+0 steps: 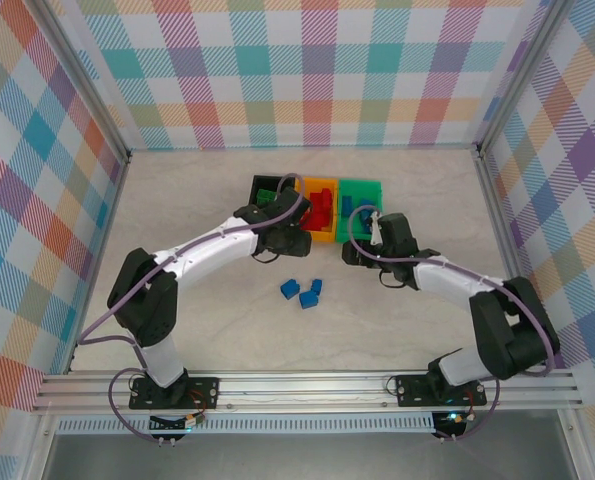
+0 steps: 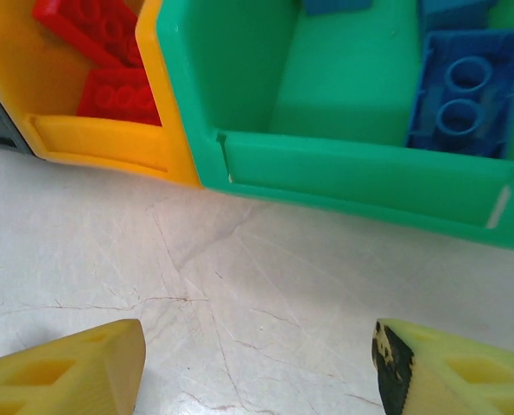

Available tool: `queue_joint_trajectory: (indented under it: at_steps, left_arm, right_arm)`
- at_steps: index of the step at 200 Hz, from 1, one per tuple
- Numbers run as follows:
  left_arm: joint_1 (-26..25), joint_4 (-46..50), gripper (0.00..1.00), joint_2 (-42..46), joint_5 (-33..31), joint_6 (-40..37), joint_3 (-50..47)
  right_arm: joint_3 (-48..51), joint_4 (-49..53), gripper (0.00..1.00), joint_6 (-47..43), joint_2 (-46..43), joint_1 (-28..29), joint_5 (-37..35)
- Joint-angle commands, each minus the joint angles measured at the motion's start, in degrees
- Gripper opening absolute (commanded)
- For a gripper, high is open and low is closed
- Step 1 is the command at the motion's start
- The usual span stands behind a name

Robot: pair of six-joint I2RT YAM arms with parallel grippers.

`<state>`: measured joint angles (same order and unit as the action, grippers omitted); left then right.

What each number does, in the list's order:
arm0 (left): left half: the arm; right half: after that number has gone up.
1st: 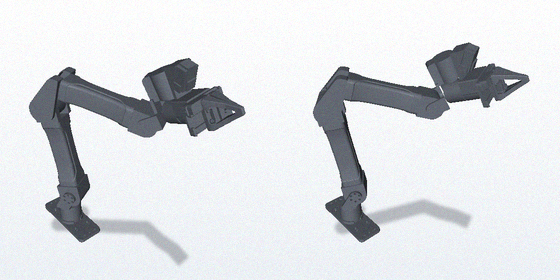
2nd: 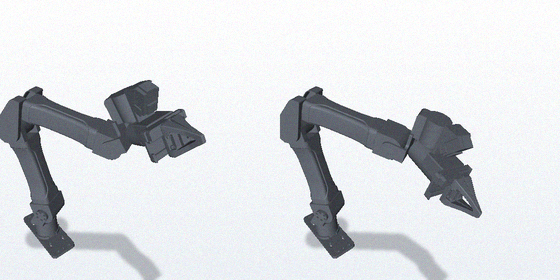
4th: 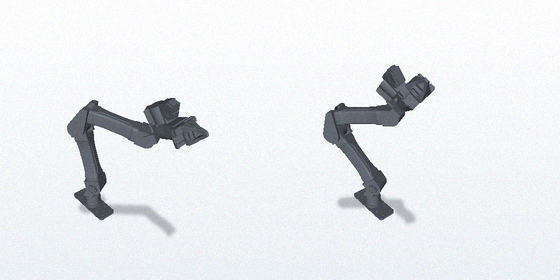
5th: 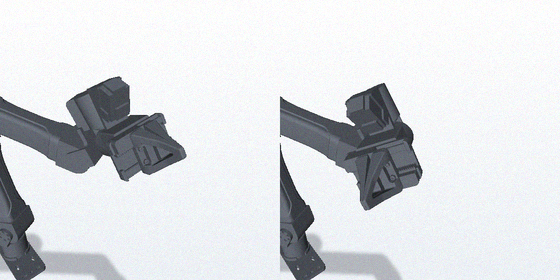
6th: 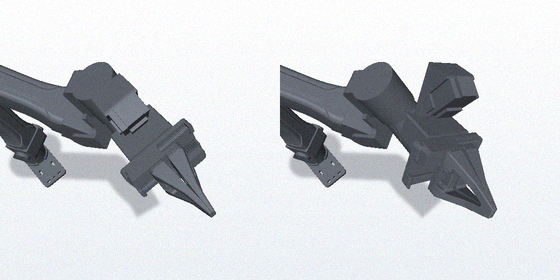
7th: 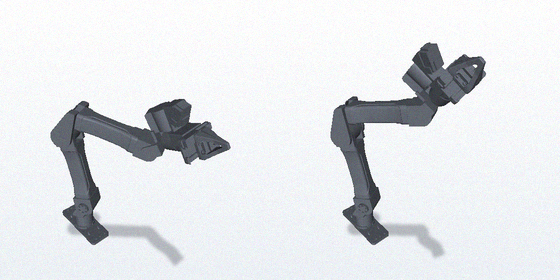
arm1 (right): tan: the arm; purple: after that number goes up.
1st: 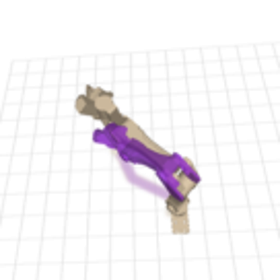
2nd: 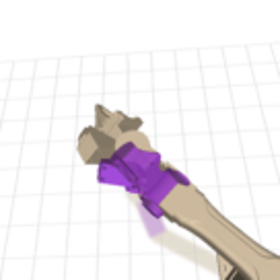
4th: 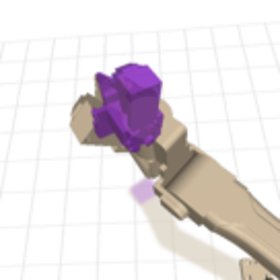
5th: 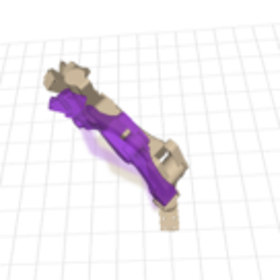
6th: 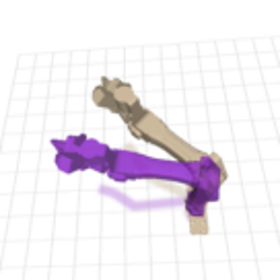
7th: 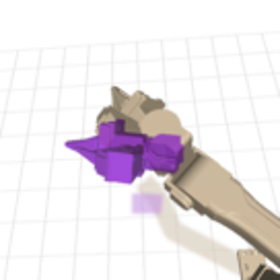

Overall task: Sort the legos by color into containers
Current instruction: Pick up the lego from the center of the table, then place the lego in the container.

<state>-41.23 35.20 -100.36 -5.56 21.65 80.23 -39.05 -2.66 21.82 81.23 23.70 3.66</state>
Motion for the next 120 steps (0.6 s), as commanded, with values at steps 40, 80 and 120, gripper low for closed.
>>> queue_joint_trajectory:
  at_steps: [40,80,120]
  left_arm:
    - [-0.08,-6.28,0.47,-5.21,4.7,1.89,10.85]
    - [-0.08,-6.7,0.48,-13.69,9.38,1.56,22.11]
    - [-0.03,-7.9,0.48,-21.97,11.5,2.41,32.4]
  right_arm:
    - [3.67,2.04,0.73,3.92,-7.3,-2.86,-10.26]
    - [3.25,3.38,0.73,6.85,-5.68,-7.04,-7.01]
    - [3.92,1.22,0.73,8.42,-4.32,-8.98,-2.18]
